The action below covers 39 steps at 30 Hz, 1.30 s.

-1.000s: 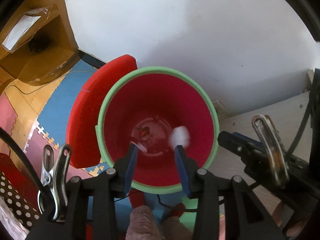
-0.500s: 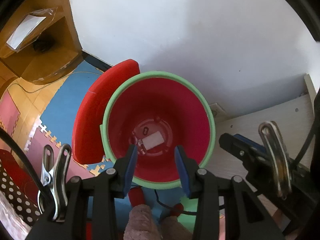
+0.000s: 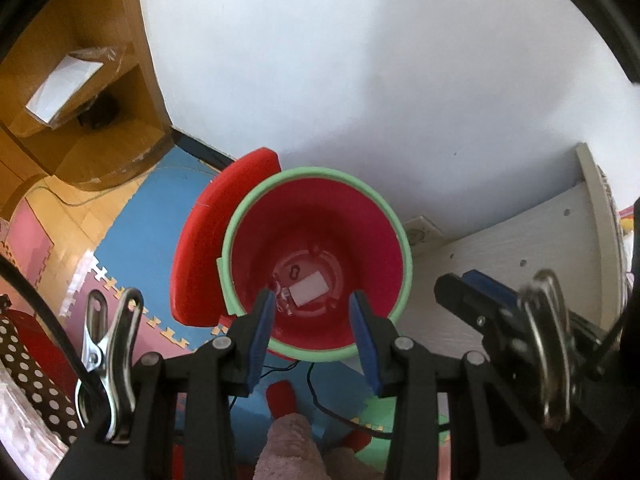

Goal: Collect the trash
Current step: 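Move both grippers back from the bucket to the trash pile on the bed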

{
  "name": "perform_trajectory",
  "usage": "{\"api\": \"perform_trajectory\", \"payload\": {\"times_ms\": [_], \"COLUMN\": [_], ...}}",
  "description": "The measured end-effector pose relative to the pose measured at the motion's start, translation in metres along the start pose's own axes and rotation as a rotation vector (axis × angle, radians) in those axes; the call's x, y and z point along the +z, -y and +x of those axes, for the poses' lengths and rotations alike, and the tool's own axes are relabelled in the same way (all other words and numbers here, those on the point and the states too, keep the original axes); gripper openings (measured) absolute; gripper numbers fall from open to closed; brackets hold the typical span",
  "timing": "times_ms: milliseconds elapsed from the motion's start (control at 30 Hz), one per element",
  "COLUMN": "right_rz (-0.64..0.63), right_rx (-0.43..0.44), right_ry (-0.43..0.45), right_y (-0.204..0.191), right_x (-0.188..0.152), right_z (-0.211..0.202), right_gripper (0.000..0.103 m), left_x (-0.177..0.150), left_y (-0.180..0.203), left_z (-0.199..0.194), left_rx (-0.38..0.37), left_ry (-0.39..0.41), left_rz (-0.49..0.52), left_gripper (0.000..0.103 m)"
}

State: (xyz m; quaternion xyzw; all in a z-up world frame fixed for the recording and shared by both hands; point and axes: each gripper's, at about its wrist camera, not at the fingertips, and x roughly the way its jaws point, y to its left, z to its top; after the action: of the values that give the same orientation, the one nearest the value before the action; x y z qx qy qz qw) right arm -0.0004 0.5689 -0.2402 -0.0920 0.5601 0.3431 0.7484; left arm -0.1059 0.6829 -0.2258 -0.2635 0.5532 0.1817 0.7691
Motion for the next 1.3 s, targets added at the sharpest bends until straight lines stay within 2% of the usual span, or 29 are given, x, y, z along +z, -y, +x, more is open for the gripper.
{"api": "perform_trajectory", "payload": {"times_ms": [267,667,767,1033,1300], "right_rz": [-0.095,-0.142,-0.159,-0.186,-0.166], "right_rx": [0.032,0.092,0.097,0.155,0.146], "right_ry": [0.094,0.186,0.234,0.331,0.437], "right_y": [-0.017,-0.022,-0.023,-0.017,0.004], "right_x": [-0.015,-0.045,-0.060,-0.093,-0.131], "right_z": [-0.043,-0.105,-0.128,-0.194,-0.261], "right_gripper": [0.025,0.025,0.025,0.025,0.025], "left_x": [-0.006,-0.034,-0.043,-0.075,-0.109], "left_y": [0.008,0.026,0.033,0.063,0.109], "left_z": [-0.043,-0.106,-0.124,-0.174,-0.213], "left_rx": [0.005,0.016,0.029,0.027,-0.003], "left_ry": [0.064,0.134,0.152,0.196,0.231], "left_rz": [0.010,0.049,0.067,0.139,0.222], "left_gripper": [0.040,0.040,0.041,0.041,0.041]}}
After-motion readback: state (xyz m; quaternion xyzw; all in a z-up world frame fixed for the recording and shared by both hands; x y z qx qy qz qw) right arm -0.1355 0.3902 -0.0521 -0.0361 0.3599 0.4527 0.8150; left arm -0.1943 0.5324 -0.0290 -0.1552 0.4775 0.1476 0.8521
